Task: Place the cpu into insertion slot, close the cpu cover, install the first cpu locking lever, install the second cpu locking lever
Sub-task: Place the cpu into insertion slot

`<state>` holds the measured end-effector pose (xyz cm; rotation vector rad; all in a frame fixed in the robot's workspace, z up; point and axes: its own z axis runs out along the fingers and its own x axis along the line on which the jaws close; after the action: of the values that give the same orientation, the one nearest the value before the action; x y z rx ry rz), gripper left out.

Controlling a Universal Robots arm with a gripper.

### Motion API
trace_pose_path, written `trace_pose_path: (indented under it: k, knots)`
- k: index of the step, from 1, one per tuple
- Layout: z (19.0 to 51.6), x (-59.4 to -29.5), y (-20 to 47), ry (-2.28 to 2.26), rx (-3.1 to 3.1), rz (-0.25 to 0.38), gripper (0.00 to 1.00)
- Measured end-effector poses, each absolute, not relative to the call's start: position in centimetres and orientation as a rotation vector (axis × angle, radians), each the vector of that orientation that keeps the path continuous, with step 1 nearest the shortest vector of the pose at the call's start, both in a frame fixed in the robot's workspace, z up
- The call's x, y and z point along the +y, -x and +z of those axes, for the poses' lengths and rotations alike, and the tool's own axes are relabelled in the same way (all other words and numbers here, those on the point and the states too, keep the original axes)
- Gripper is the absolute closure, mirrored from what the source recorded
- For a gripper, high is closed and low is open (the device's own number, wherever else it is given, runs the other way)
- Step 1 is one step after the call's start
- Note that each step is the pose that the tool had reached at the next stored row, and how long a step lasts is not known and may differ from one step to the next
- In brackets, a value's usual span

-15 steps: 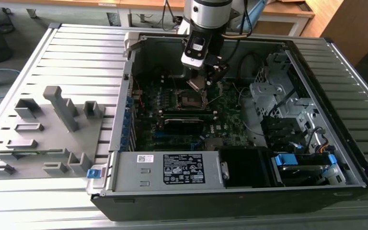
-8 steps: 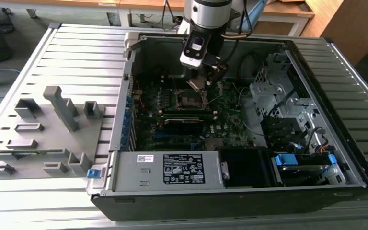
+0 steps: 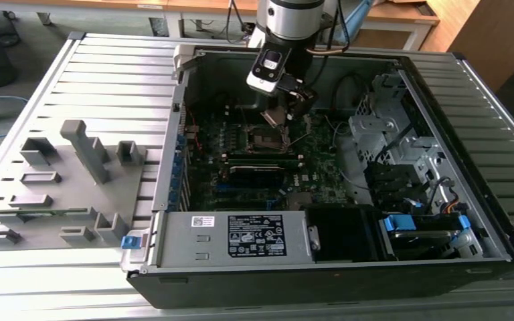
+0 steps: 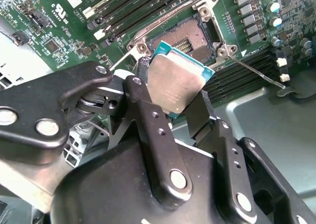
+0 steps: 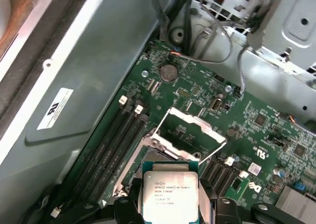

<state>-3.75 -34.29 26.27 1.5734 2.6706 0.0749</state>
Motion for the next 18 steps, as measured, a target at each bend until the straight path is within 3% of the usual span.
trace_pose_path:
  k: [18]
  knots:
    - [26.26,-34.29,3.75,-1.631,2.635,0.073,0.46]
